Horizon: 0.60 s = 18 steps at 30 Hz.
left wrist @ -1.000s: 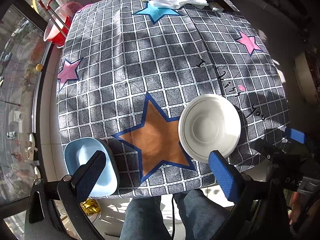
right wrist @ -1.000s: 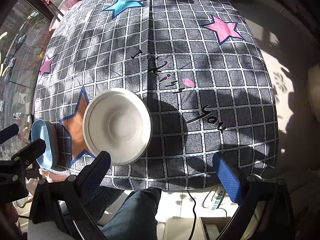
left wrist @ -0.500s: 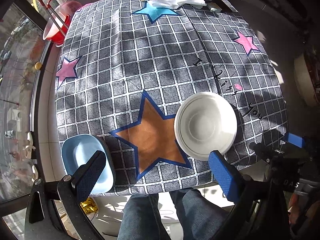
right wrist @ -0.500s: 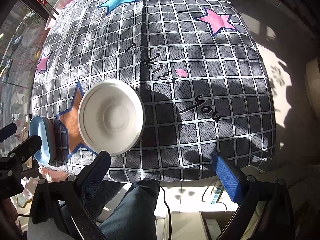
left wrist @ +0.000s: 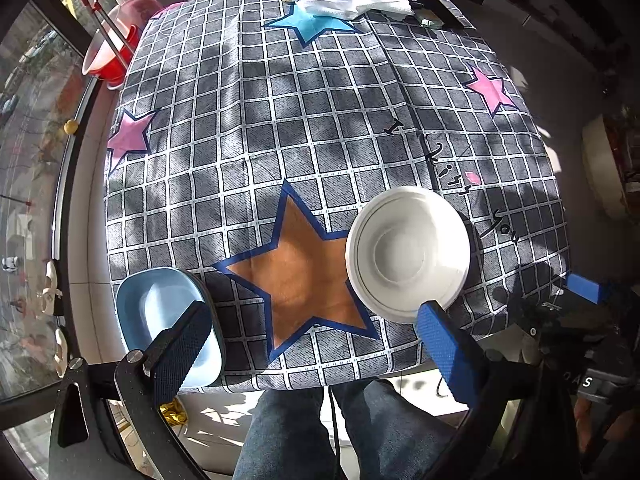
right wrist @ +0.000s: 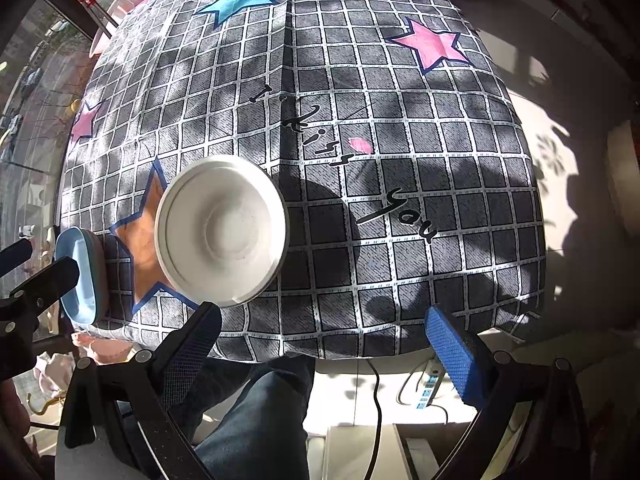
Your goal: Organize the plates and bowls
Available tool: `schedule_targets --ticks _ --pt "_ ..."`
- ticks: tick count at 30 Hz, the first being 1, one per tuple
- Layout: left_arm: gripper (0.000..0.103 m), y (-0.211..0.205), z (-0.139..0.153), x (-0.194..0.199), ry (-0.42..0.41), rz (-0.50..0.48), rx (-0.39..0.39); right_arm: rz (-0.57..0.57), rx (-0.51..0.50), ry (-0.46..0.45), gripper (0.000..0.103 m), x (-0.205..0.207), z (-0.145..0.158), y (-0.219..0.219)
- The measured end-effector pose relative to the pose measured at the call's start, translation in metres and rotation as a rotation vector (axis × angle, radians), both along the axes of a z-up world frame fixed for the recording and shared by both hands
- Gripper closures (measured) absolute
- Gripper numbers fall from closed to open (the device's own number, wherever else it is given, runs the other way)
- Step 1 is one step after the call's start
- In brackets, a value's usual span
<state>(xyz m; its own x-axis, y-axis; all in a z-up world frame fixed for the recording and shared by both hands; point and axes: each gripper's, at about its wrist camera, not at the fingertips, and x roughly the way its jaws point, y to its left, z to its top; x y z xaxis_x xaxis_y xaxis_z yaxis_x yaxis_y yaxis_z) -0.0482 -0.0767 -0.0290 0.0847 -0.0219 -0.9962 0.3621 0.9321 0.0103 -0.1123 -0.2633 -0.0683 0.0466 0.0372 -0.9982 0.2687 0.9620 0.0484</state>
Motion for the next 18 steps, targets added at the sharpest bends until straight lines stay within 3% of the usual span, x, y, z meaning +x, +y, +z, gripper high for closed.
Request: schedule_targets --ticks 10,18 --pt "0.0 0.005 -0.004 0.006 0.007 -0.049 -0.038 -0.103 -0.033 0.015 0.001 -0.007 0.002 -0.005" --pt "0.0 0.032 -0.022 -0.003 0.022 -0.079 -0.032 -0.111 -0.061 0.034 0.001 -0.008 -0.006 0.026"
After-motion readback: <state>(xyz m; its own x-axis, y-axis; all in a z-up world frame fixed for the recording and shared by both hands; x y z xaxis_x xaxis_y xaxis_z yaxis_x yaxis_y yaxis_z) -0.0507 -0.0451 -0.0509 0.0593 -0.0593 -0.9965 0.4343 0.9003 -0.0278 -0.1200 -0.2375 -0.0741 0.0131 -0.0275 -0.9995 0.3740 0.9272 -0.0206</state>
